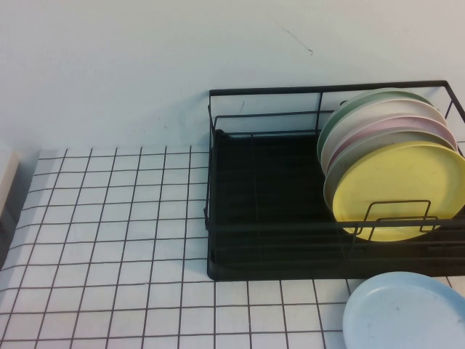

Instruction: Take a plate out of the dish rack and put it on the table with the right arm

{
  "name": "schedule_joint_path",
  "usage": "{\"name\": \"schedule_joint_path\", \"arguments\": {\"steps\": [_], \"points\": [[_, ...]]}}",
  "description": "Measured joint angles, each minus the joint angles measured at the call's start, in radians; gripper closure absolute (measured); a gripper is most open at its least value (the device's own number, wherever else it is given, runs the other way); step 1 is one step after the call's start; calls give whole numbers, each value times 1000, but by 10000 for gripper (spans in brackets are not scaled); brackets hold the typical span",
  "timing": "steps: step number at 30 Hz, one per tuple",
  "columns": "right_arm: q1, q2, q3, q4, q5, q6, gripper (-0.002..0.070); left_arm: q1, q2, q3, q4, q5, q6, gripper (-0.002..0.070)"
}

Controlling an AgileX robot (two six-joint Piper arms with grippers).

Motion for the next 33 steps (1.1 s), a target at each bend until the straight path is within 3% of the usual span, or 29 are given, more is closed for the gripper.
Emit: {"name": "schedule_joint_path", "arguments": {"steps": [8, 15, 18, 24, 33], "points": [[0, -2, 0, 0, -459, -3, 678, 0, 0, 0, 0, 0, 0, 678], [0, -2, 0, 60, -652, -29, 678, 0, 0, 0, 0, 0, 0, 678], [0, -2, 0, 97, -566, -41, 678, 0, 0, 0, 0, 0, 0, 678], [0, -2, -105, 136, -167, -55, 678, 0, 0, 0, 0, 0, 0, 678], [0, 121, -550, 183, 541, -53, 678, 0, 0, 0, 0, 0, 0, 678]]}}
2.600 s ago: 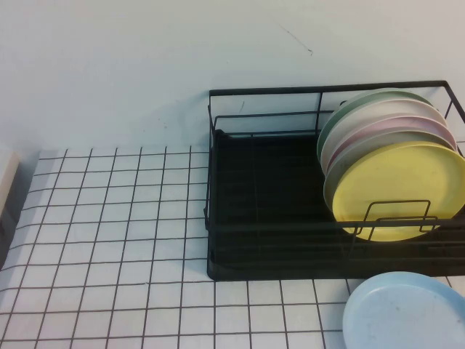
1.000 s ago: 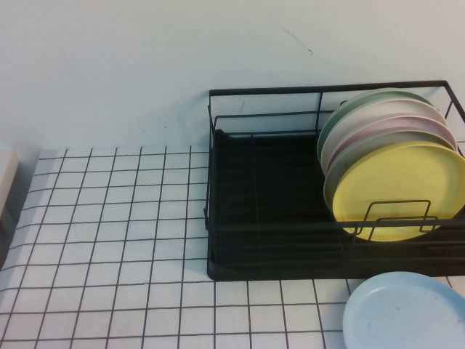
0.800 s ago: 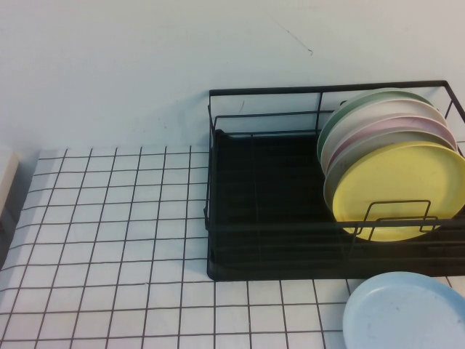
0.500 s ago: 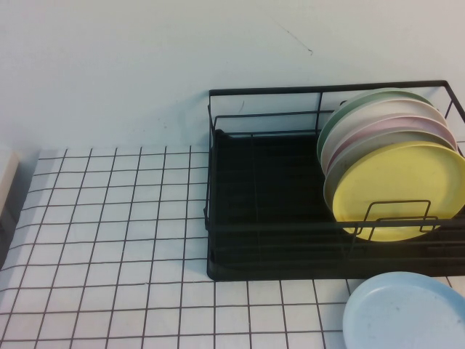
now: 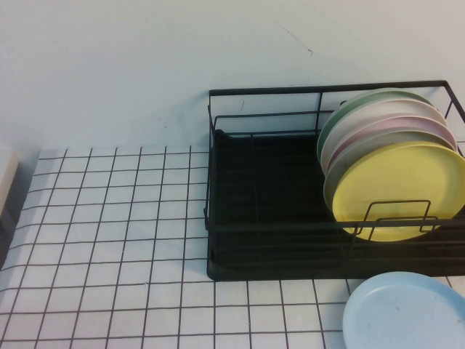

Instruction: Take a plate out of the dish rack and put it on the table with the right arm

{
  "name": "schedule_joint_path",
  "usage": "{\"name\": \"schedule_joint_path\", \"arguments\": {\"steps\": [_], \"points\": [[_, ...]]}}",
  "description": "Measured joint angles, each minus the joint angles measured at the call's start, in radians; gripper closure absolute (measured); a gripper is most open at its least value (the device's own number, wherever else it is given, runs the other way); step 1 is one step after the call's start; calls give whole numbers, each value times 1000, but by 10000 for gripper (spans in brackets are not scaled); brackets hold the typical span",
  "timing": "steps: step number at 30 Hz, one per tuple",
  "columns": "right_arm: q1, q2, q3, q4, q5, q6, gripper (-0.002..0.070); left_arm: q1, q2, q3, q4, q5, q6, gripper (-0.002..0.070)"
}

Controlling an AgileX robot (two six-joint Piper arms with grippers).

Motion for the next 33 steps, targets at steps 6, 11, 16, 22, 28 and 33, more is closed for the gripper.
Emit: {"name": "schedule_joint_path", "arguments": {"steps": [6, 11, 16, 22, 28, 33], "points": [[0, 269, -275, 21, 388, -74, 678, 0, 0, 0, 0, 0, 2, 678], [0, 488, -396, 99, 562, -332, 678, 0, 0, 0, 0, 0, 2, 678], [0, 688, -426, 160, 598, -595, 640, 0, 0, 0, 0, 0, 2, 678], [0, 877, -427, 193, 573, -779, 444, 0, 0, 0, 0, 0, 2, 678], [11, 1025, -427, 227, 508, -886, 382, 0, 0, 0, 0, 0, 2, 678], [12, 1116, -427, 267, 424, -1070, 375, 0, 0, 0, 0, 0, 2, 678]]}}
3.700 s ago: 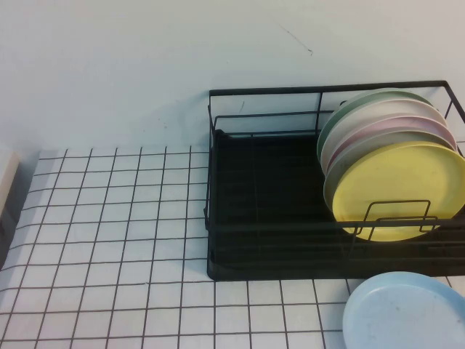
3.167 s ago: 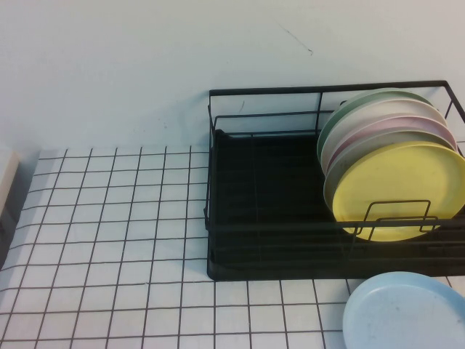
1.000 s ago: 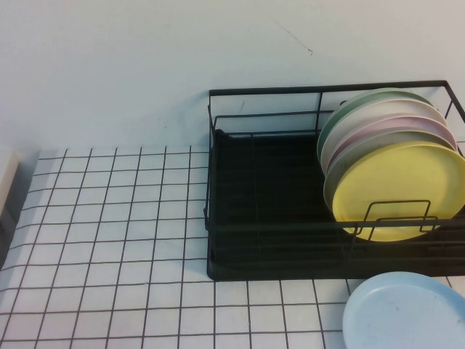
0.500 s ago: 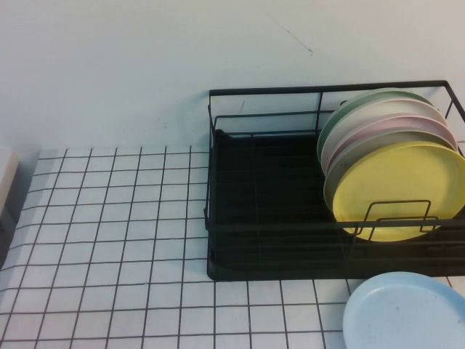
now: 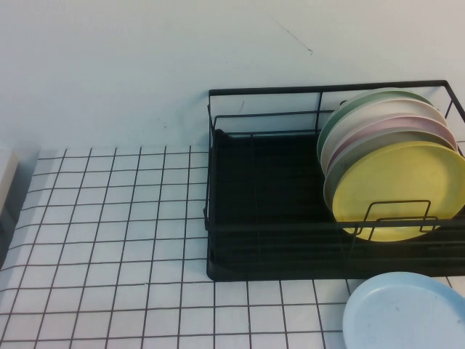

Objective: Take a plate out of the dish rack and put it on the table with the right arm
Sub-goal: Grasp the plate from the shelf

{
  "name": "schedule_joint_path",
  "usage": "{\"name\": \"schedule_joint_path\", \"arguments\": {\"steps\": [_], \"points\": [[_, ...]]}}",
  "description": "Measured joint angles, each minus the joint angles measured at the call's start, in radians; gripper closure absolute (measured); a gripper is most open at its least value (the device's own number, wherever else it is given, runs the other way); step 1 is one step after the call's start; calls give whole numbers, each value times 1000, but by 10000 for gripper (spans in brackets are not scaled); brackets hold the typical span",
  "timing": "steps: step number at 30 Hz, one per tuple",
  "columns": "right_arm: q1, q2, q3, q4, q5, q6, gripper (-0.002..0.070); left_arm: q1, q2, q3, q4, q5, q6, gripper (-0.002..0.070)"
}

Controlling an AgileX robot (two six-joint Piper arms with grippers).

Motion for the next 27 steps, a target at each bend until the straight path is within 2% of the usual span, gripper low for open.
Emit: {"name": "schedule_joint_path", "arguments": {"steps": [4, 8, 11, 20, 27], "points": [[2, 50, 0, 95, -47, -143, 353, 0, 0, 0, 0, 0, 0, 678], [4, 104, 0, 207, -84, -198, 277, 0, 0, 0, 0, 0, -4, 678], [6, 148, 0, 256, -121, -259, 248, 0, 0, 0, 0, 0, -4, 678], [6, 199, 0, 290, -248, -351, 237, 0, 0, 0, 0, 0, -2, 678], [6, 195, 0, 296, -223, -413, 236, 0, 0, 0, 0, 0, -2, 678]]}}
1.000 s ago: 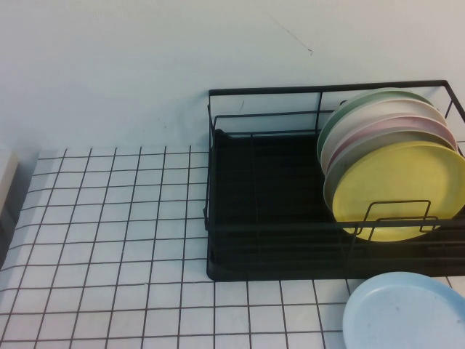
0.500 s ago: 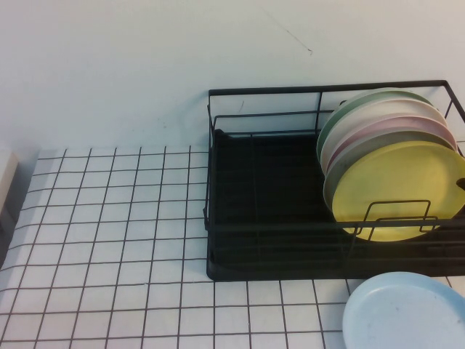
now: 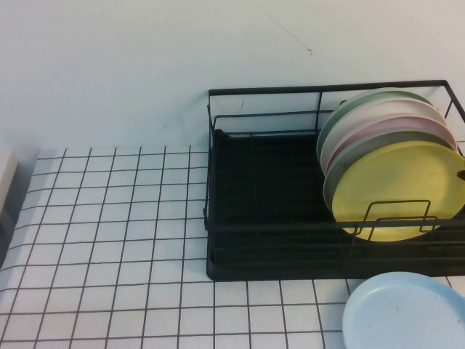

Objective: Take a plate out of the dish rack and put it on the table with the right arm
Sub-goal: Grasp the plate from the shelf

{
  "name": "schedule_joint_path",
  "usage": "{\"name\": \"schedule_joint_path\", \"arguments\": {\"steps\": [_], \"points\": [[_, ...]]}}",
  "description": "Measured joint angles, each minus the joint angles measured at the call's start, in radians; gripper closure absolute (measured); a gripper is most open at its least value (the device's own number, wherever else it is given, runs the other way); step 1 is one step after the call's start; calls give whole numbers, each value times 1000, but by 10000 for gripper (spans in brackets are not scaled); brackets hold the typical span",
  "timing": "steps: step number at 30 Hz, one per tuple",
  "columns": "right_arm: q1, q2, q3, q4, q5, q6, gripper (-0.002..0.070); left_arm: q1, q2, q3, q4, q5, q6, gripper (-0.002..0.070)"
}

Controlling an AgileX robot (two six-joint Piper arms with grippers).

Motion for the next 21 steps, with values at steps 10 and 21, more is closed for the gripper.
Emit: {"name": "schedule_joint_path", "arguments": {"steps": [10, 21], "points": [[0, 71, -7, 55, -6, -67, 237, 0, 0, 0, 0, 0, 0, 678], [0, 138, -11, 120, -19, -123, 496, 0, 0, 0, 0, 0, 3, 678]]}}
